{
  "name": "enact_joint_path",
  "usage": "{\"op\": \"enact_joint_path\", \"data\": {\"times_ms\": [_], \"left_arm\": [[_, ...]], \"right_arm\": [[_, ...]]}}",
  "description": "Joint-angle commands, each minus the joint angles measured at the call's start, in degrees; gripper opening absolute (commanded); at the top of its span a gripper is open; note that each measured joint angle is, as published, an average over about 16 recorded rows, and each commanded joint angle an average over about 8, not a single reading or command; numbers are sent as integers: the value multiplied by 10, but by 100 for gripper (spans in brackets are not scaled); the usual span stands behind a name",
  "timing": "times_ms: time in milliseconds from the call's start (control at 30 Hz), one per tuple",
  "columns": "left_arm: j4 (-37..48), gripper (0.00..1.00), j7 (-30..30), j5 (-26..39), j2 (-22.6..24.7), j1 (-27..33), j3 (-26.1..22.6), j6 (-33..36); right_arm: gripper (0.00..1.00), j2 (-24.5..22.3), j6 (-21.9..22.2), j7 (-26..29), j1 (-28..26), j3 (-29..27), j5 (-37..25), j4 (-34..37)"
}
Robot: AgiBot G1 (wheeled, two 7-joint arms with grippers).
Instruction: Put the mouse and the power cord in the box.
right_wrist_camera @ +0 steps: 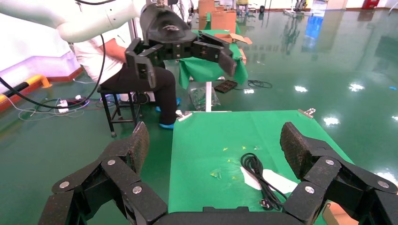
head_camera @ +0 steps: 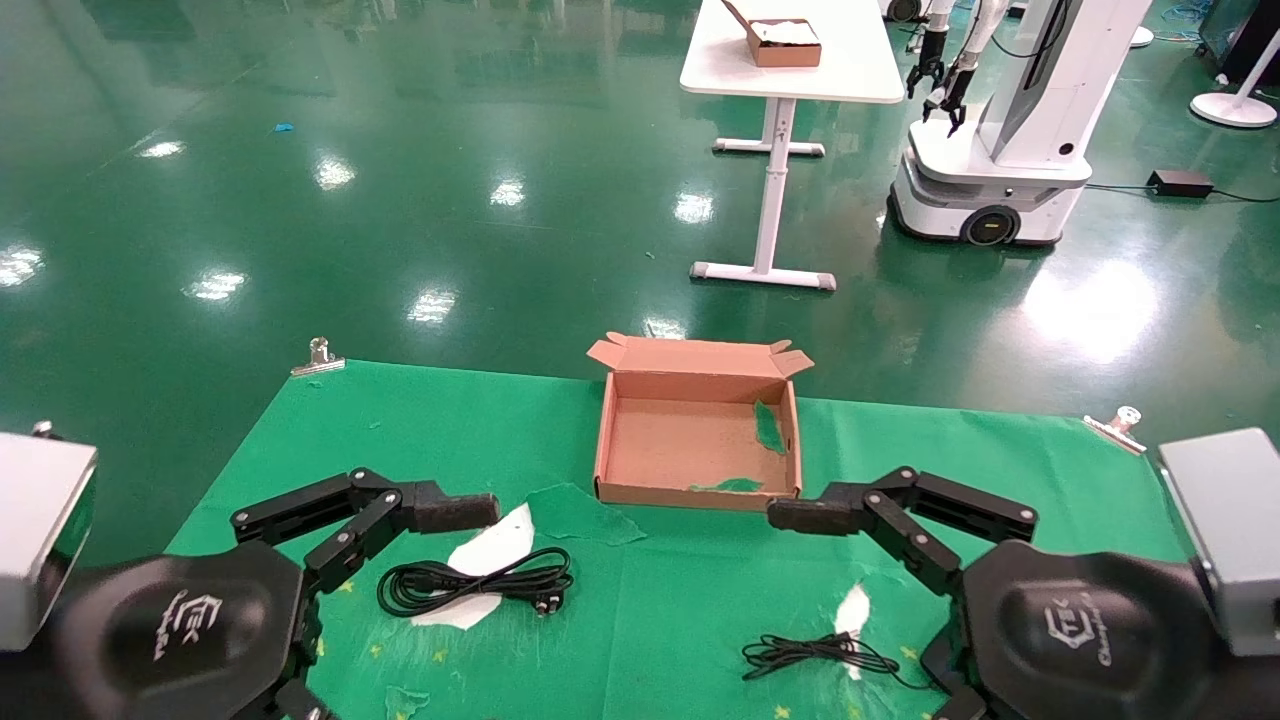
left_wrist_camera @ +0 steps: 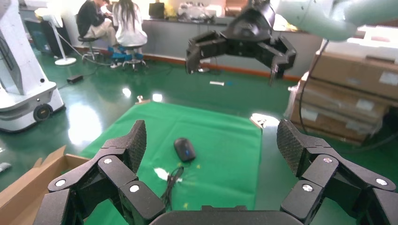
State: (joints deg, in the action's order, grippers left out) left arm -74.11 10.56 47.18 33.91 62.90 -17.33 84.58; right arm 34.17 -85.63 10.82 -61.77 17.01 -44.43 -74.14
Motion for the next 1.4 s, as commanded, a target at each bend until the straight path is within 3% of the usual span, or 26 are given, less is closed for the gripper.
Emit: {"op": "enact_joint_path", "data": {"times_ms": [33,233,433,600,967,1167,1400], "left_arm": [[-1,100,-2,8,-7,1,0,-2],[-9,100,6,159,5,46,-51,-31],[32,100,14,321,72,107,-116,-69],[79,100,7,393,116,140,-145,-92],[104,100,6,421,132,150,-156,-101],[171,100,-1,515,185,177,-196,-137],[312,100,-20,612,265,224,-236,-198]], "right_arm": [[100,-1,-2,-2,0,-1,1,-1],[100,-11,21,18,-12,40,-110,-10],[100,23,52,55,-61,92,-241,18],[100,54,55,83,-106,118,-306,47],[100,65,53,92,-118,123,-317,62],[100,78,69,101,-111,131,-334,93],[100,91,76,95,-105,138,-343,117]]}}
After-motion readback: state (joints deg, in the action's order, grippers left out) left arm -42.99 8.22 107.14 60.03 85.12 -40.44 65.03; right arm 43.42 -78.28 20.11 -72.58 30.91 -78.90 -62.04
